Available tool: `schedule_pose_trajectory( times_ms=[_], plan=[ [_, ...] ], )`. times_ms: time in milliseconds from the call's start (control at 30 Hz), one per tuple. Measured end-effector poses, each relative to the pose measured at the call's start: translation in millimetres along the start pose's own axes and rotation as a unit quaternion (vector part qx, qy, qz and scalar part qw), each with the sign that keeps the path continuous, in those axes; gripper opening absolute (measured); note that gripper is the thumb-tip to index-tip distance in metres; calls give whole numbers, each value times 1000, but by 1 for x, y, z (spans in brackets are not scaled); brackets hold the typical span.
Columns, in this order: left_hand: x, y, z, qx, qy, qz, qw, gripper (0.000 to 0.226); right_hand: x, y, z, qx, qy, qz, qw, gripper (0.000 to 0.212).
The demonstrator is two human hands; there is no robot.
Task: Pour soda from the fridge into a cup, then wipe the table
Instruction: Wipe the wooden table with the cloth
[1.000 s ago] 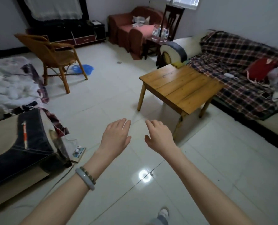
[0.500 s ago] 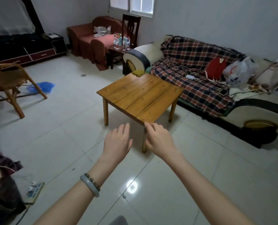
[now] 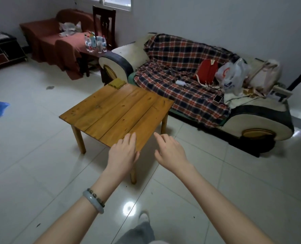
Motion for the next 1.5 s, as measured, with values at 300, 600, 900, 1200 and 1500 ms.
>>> schedule_pose_trajectory(
  times_ms=[300,600,900,1200,1500],
  plan=[
    [3,-157,40,-12,-11,-1,1000,65,92,-143,-14,-3,-24,17,1000,56],
    [14,-273,85,-34,-32,-35,998,69,165,-254,-2,-28,-42,-31,998,56],
    [34,-400,138,-76,-29,-152,985,67,247,-388,-3,-82,-42,-144,985,58],
    [19,-493,145,-66,-42,-246,966,65,279,-495,-5,-107,-50,-236,965,58],
    [-52,-519,170,-89,-57,-317,942,66,234,-573,33,-137,-64,-311,938,60]
  ],
)
Point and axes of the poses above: each hand's wrist, its own y-axis away from the middle knuckle, its own z-axis out of the palm, x = y × z, the point moved 10 cm from there along -y, towards the middle knuckle, and after that the axes turned 6 degrees about -y, right-handed, at the moved point
